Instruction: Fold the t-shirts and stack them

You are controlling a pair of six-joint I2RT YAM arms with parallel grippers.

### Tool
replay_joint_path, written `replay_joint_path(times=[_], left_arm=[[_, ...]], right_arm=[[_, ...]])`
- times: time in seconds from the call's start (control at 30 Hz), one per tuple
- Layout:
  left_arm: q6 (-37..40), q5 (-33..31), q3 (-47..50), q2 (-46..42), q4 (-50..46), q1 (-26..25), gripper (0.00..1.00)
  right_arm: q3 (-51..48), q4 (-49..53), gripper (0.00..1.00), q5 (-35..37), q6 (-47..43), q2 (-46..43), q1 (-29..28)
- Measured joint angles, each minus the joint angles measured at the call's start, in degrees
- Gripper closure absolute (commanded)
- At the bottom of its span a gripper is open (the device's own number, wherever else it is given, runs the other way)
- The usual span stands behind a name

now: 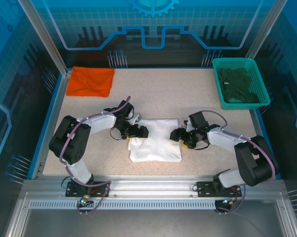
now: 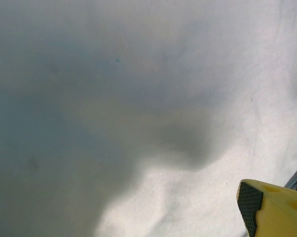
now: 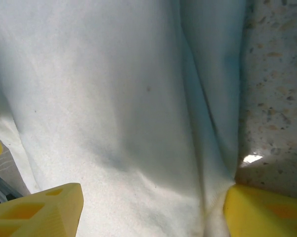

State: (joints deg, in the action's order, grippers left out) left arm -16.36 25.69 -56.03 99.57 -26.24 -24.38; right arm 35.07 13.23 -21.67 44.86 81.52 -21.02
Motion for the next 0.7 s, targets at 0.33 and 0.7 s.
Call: replay_joint_path(times=[0.33,0.7], left_arm=[[-4.39,-1.6,1.31,-1.79,0.59,-0.22,0.03],[-9.22,-3.96,6.47,-6.51,0.9,0.02,0.09]], right_arm=[[0.0,0.28,0.26,0.2,-0.46,0.72,0.07],[0.0,0.15,0.27,0.09,-1.03,1.14,0.09]])
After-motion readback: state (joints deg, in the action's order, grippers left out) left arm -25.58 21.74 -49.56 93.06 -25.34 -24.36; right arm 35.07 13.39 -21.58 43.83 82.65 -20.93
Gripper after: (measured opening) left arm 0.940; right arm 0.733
